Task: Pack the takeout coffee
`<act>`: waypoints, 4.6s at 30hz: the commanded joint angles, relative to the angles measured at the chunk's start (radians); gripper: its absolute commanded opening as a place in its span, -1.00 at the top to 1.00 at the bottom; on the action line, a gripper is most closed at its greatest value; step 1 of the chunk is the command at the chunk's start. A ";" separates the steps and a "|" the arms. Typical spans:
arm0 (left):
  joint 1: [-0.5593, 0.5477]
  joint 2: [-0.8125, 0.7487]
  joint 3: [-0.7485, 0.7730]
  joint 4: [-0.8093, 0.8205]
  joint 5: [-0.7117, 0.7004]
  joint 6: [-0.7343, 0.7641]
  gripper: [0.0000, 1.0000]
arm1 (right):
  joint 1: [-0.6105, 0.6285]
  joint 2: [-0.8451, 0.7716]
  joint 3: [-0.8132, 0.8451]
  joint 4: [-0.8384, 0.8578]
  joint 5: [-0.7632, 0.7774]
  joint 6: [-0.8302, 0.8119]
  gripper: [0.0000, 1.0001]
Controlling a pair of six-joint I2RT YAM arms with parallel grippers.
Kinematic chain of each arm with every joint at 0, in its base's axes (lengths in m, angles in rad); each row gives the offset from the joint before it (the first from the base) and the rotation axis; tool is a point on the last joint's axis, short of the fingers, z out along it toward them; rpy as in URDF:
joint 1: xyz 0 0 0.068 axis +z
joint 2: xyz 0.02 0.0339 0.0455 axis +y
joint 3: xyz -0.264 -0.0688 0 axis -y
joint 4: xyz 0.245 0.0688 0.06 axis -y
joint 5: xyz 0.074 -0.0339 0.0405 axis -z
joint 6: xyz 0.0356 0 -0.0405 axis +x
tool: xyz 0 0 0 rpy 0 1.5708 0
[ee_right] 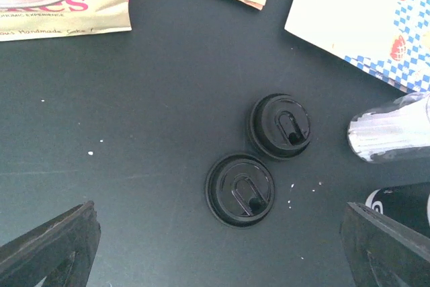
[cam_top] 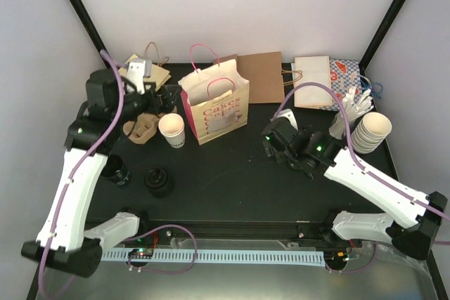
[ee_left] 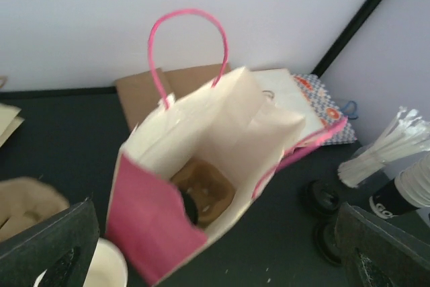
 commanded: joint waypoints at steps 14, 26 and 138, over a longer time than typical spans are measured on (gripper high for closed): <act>0.038 -0.262 -0.241 -0.571 -0.598 -0.170 -0.86 | -0.005 -0.188 -0.310 0.374 -0.070 0.010 -1.00; 0.263 -0.194 -0.409 -0.470 -0.610 -0.179 -0.25 | -0.005 -0.291 -0.470 0.495 -0.176 0.067 -1.00; 0.395 0.056 -0.364 -0.475 -0.520 -0.182 0.94 | -0.005 -0.320 -0.726 0.714 -0.081 0.167 -1.00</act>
